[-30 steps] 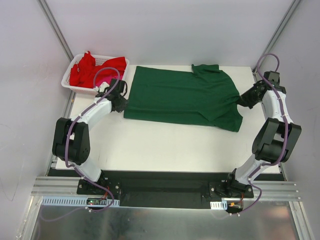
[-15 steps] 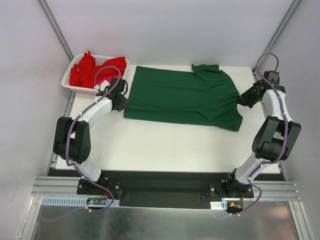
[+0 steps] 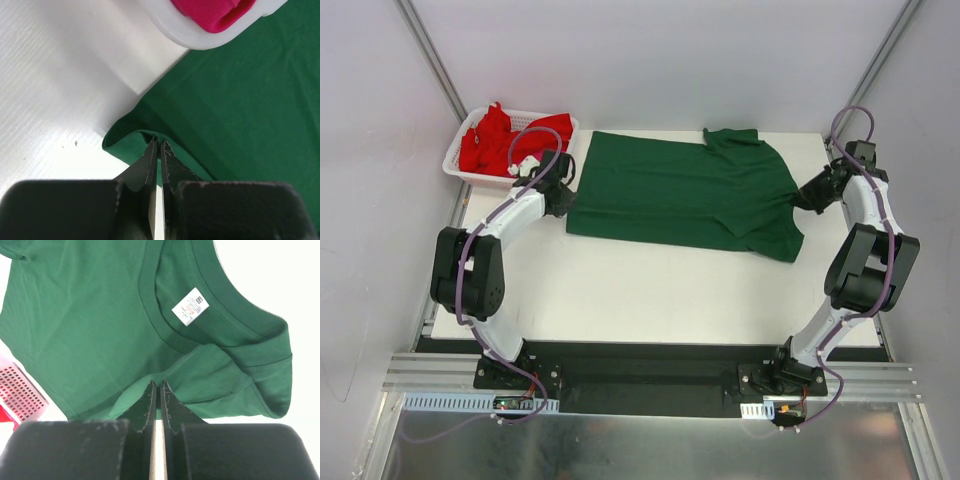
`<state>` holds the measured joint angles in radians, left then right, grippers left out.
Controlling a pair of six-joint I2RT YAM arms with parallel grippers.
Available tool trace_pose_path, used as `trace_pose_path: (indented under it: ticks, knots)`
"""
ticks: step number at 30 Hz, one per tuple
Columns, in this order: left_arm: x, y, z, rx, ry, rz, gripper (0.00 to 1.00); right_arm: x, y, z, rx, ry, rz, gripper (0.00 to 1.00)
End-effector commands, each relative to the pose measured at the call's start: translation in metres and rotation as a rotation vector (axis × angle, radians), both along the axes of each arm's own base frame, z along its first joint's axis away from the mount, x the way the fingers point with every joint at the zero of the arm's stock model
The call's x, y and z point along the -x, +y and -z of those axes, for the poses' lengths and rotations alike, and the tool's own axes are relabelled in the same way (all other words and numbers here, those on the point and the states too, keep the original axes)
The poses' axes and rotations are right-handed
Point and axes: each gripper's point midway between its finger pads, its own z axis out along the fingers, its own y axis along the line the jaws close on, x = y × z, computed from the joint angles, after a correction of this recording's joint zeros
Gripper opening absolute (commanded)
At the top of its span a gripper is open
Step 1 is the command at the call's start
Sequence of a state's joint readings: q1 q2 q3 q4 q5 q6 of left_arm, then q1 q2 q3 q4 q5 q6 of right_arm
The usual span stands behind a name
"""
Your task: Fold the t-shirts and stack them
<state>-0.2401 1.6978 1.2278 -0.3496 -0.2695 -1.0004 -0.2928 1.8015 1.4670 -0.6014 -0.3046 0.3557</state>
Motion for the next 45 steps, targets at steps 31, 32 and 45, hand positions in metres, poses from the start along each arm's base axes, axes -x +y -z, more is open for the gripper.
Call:
trace_pose_path:
  ticks: [31, 32, 45]
  knots:
    - [-0.063, -0.004, 0.000, -0.066, -0.008, 0.066, 0.00, -0.058, -0.023, -0.016, -0.029, -0.108, 0.023, 0.01]
    - [-0.064, -0.005, 0.002, -0.068, -0.006, 0.070, 0.00, -0.060, -0.024, -0.012, -0.030, -0.105, 0.024, 0.01]
    - [-0.078, -0.009, 0.015, -0.079, 0.014, 0.096, 0.00, -0.082, -0.023, 0.004, -0.058, -0.109, -0.002, 0.01]
